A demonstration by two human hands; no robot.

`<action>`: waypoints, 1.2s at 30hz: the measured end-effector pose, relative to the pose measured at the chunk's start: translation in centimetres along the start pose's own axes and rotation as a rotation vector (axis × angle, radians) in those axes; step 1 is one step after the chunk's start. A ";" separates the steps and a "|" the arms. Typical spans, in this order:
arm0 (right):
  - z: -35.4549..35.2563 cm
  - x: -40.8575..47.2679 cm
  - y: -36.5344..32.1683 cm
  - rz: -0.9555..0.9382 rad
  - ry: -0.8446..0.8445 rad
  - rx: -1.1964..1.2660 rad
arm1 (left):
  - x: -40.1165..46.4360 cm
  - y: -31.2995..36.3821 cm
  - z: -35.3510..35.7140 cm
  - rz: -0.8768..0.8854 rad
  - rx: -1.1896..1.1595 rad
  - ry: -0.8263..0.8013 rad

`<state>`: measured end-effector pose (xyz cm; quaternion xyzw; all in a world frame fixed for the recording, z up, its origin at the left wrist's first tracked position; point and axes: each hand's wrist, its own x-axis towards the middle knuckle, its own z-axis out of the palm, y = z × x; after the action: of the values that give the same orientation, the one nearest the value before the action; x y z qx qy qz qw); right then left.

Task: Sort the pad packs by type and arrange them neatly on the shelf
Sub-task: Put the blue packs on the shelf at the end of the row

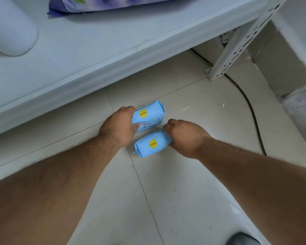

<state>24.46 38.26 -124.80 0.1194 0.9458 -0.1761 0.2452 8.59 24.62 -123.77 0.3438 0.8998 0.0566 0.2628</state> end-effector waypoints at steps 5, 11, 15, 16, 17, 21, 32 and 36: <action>-6.1 -6.6 -1.4 -0.015 -0.023 0.046 | -5.7 1.9 -6.3 0.008 -0.092 0.002; -19.8 -18.5 -5.9 -0.026 -0.047 0.089 | -15.8 6.3 -19.3 0.062 -0.179 0.011; -30.4 -27.4 -10.7 -0.053 -0.064 0.080 | -23.5 9.8 -29.8 0.121 -0.218 0.039; -33.0 -29.7 -11.9 -0.067 -0.060 0.064 | -25.4 10.7 -32.5 0.130 -0.220 0.046; -35.7 -31.8 -13.3 -0.080 -0.056 0.042 | -27.5 11.5 -35.3 0.136 -0.217 0.053; -44.9 -39.9 -18.2 -0.153 -0.031 -0.054 | -35.8 13.9 -45.5 0.164 -0.221 0.104; -63.6 -59.1 -30.1 -0.318 0.209 -0.127 | -61.3 16.7 -64.8 0.068 -0.260 0.315; -67.5 -63.8 -34.3 -0.390 0.253 -0.170 | -68.7 16.6 -69.2 0.026 -0.273 0.349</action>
<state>39.58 24.59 -27.92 -0.0655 0.9856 -0.1236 0.0954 25.97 -1.91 -30.05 0.3016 0.9112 0.2397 0.1463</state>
